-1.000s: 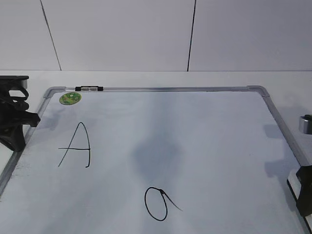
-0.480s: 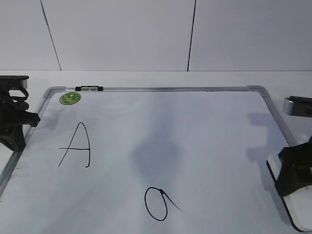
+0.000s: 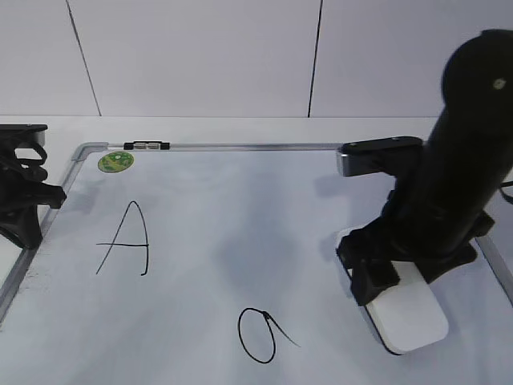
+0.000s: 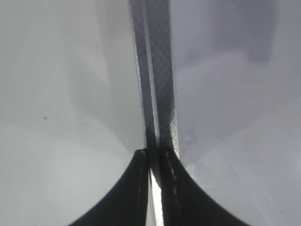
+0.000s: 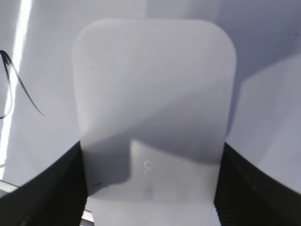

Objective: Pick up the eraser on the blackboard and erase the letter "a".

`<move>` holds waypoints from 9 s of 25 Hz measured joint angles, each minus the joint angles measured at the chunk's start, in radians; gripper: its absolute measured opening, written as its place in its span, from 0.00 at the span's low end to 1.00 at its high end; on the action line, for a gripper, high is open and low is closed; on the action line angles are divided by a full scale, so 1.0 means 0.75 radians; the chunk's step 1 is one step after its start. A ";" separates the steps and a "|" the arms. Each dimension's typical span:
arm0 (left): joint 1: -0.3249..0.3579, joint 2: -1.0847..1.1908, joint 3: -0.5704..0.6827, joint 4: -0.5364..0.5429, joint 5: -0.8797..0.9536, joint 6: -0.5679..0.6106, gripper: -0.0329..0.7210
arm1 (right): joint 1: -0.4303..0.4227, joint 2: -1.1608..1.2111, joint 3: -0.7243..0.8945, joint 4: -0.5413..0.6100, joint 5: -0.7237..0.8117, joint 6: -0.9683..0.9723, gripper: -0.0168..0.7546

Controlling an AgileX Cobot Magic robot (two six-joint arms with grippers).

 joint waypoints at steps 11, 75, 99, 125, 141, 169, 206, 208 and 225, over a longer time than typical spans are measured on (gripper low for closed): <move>0.000 0.000 0.000 -0.003 0.000 0.000 0.08 | 0.146 0.285 -0.195 -0.012 0.000 0.034 0.74; 0.001 0.000 0.000 -0.017 -0.003 0.000 0.08 | 0.442 0.568 -0.572 -0.055 0.133 0.091 0.73; 0.001 0.000 0.000 -0.017 -0.003 0.000 0.08 | 0.140 0.571 -0.574 -0.010 0.113 0.084 0.73; 0.001 0.000 0.000 -0.014 -0.008 0.000 0.08 | -0.244 0.472 -0.564 -0.060 0.176 0.084 0.73; 0.001 0.000 0.000 -0.009 -0.008 0.000 0.08 | -0.548 0.439 -0.531 -0.119 0.245 -0.055 0.73; 0.001 0.000 0.000 -0.014 -0.006 0.000 0.08 | -0.560 0.436 -0.508 -0.115 0.129 -0.145 0.73; 0.001 0.000 0.000 -0.015 -0.006 0.000 0.08 | -0.560 0.448 -0.488 -0.116 0.102 -0.150 0.75; 0.001 0.000 0.000 -0.015 -0.006 0.000 0.08 | -0.560 0.460 -0.488 -0.116 0.111 -0.150 0.77; 0.001 0.000 0.000 -0.015 -0.006 0.002 0.09 | -0.560 0.470 -0.689 -0.132 0.257 -0.130 0.82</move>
